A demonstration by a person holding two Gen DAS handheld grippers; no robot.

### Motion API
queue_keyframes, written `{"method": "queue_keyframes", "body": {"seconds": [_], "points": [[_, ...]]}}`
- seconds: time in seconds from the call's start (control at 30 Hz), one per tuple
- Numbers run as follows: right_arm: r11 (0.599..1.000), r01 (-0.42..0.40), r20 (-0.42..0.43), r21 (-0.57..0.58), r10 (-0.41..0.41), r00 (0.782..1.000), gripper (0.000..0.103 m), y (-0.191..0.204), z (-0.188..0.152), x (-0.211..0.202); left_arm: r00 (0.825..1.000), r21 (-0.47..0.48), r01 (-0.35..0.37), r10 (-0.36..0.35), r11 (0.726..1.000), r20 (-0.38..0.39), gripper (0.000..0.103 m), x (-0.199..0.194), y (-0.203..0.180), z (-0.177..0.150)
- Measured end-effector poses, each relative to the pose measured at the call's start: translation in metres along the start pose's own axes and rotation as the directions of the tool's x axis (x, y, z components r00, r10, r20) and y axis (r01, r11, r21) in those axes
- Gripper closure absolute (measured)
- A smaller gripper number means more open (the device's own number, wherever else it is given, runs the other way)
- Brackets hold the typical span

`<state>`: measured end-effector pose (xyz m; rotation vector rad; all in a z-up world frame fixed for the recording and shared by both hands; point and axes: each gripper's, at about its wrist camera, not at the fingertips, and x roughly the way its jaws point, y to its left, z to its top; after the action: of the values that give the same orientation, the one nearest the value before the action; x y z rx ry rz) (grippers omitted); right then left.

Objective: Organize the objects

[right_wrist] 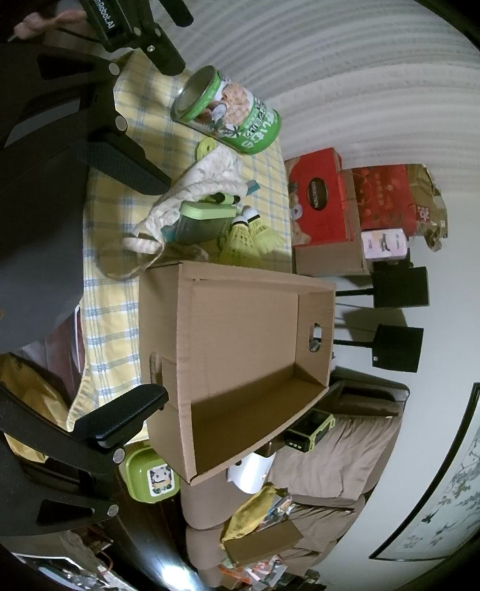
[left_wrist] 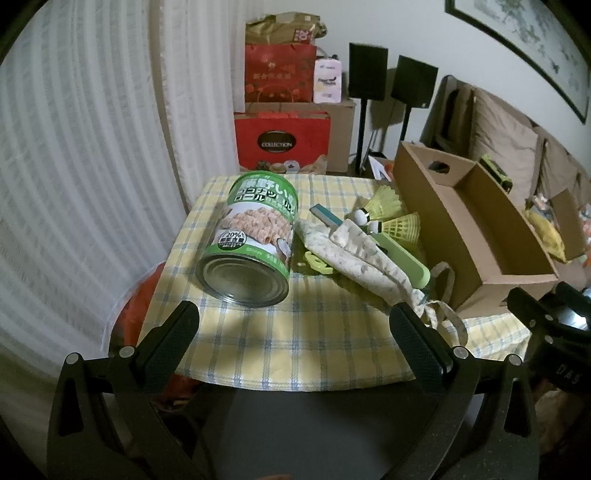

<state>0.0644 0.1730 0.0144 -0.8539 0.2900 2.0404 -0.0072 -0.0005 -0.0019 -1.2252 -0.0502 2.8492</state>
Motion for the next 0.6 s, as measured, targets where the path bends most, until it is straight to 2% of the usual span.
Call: {"method": "queue_keyframes", "body": {"seconds": [0.23, 0.47, 0.6], "points": [[1.0, 0.02, 0.002, 0.013, -0.02, 1.0, 0.0, -0.001, 0.006, 0.004, 1.0, 0.005, 0.008, -0.008, 1.0, 0.007, 0.0, 0.001, 0.0, 0.005], [0.999, 0.039, 0.005, 0.012, -0.039, 0.999, 0.0, 0.003, 0.013, 0.009, 0.999, 0.007, 0.022, -0.022, 1.0, 0.047, 0.0, 0.005, 0.008, 0.017], [1.0, -0.013, 0.021, 0.016, 0.013, 1.0, 0.0, 0.003, 0.017, 0.01, 0.998, -0.016, 0.035, -0.034, 0.999, 0.059, 0.0, 0.013, 0.023, 0.031]]}}
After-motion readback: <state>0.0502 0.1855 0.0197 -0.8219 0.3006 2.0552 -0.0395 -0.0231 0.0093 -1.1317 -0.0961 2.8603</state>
